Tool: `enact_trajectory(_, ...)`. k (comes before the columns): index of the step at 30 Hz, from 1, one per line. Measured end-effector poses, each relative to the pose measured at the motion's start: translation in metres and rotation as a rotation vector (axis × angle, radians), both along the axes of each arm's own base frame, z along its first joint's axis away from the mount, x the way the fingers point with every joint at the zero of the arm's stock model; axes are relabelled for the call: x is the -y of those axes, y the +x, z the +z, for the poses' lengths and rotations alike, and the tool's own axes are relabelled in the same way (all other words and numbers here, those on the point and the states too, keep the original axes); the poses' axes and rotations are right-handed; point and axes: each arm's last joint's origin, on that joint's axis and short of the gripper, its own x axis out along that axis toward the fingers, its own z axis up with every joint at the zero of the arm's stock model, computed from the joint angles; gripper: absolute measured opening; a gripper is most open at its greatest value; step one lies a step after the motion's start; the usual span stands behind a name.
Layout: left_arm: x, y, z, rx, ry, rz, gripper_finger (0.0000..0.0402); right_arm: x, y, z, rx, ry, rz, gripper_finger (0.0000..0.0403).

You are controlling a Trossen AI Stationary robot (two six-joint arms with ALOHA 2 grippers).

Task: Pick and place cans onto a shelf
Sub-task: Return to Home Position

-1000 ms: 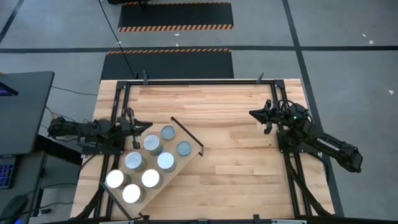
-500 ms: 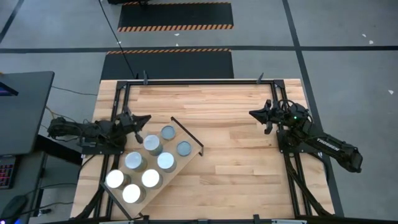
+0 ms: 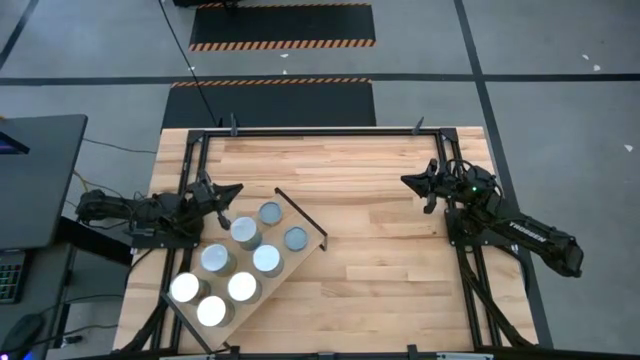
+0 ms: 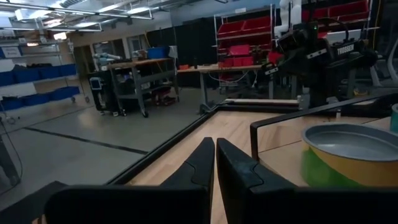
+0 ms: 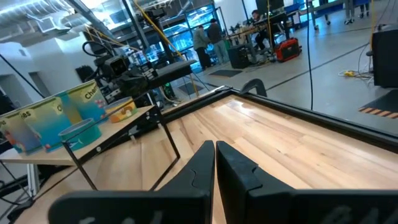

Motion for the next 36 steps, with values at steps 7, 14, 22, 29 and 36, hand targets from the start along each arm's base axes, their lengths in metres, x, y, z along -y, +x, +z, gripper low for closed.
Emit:
enact_trajectory(7, 0.0, 0.0, 0.0, 0.003, -0.002, 0.001, 0.0025, -0.001, 0.0, 0.0, -0.001, -0.001, 0.006, 0.0023)
enact_trajectory(14, 0.0, 0.0, 0.0, 0.004, -0.002, 0.002, 0.0025, -0.017, 0.006, 0.003, 0.032, -0.019, 0.135, 0.0023)
enact_trajectory(22, 0.0, 0.0, 0.0, 0.003, -0.002, 0.002, 0.0025, -0.022, 0.008, 0.003, 0.032, -0.017, 0.196, 0.0023)
enact_trajectory(29, 0.0, 0.0, 0.0, 0.004, -0.002, 0.002, 0.0025, -0.022, 0.008, 0.003, 0.032, -0.017, 0.196, 0.0023)
enact_trajectory(36, 0.0, 0.0, 0.0, 0.004, -0.002, 0.002, 0.0025, -0.022, 0.008, 0.003, 0.032, -0.017, 0.196, 0.0023)
